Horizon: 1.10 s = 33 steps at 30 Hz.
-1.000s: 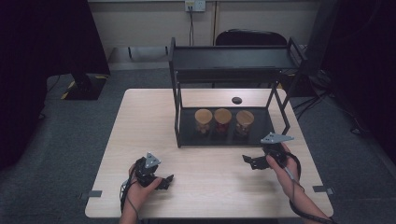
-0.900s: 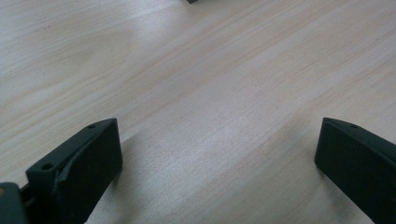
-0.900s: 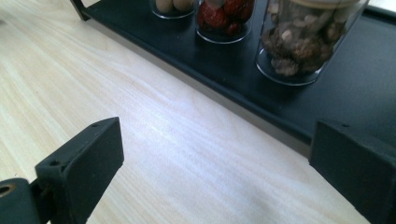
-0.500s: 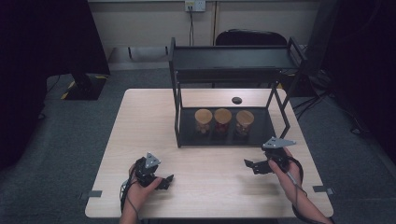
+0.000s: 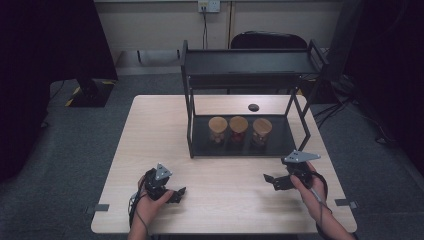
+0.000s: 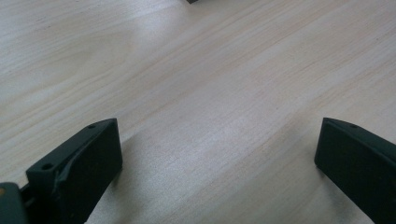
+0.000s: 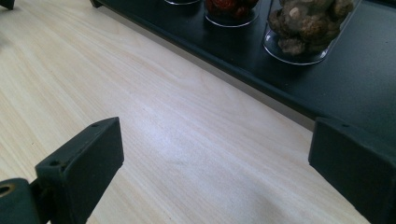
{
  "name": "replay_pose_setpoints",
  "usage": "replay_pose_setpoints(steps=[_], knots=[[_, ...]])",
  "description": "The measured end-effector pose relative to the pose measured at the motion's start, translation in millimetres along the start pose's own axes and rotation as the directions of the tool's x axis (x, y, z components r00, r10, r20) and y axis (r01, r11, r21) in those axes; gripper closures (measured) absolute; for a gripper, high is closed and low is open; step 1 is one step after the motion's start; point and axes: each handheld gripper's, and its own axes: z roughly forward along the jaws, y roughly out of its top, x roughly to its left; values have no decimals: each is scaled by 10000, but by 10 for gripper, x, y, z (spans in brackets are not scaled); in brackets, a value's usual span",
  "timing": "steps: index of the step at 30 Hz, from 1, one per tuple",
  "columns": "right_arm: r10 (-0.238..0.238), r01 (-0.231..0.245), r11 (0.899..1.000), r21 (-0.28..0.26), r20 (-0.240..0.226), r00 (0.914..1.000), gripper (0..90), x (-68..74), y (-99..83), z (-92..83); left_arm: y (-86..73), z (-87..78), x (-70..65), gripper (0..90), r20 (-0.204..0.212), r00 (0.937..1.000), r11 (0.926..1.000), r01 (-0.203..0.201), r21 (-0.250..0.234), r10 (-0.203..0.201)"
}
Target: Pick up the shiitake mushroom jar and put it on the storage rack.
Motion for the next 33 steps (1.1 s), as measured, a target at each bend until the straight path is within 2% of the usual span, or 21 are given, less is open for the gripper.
replay_pose_setpoints(steps=[21, 33], knots=[[80, -79, 9999, -67, 139, 9999, 25, -60, -145, -118, 0, 0, 0, 3, -1, 10000, 10000, 1, -1, -1], [195, -196, 9998, 13, 286, 9994, 25, -148, -261, -221, 0, 0, 0, 3, -1, 10000, 10000, 0, 0, 0]])
